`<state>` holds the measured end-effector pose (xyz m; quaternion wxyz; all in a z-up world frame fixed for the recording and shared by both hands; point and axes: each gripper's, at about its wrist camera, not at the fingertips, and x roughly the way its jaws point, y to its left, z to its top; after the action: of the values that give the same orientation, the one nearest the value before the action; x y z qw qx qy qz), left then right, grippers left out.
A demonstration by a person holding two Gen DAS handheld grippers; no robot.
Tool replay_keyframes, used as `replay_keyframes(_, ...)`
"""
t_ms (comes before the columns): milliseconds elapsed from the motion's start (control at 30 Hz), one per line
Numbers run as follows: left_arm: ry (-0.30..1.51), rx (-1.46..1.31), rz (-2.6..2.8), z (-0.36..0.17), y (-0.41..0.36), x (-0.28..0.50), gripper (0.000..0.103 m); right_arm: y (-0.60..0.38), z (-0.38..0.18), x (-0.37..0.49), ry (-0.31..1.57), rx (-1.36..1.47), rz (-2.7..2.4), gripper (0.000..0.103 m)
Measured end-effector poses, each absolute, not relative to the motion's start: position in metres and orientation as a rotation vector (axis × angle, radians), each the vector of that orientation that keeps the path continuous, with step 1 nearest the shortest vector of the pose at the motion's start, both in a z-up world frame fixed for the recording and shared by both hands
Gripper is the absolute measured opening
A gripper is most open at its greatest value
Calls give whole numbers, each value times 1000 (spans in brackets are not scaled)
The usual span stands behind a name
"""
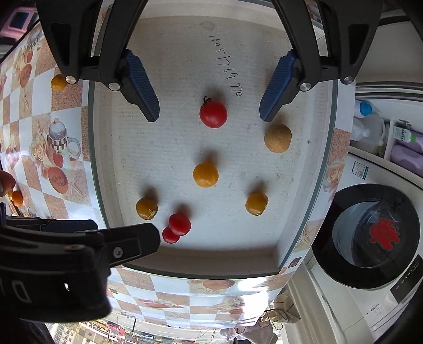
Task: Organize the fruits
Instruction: 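Move both open tools back over the table toward the remaining fruit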
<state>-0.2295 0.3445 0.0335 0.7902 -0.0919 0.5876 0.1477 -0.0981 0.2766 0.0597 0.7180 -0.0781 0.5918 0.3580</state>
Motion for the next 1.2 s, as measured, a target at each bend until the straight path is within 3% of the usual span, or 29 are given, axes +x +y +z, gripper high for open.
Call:
replay_keyframes(700,1241,-66,47,74,231,-199,79,53,35,-105,1399,20,320,85)
replay_keyframes(1200,1353,-74,48,32,183,-200,79,-2,25,-87,1389,37,220,85)
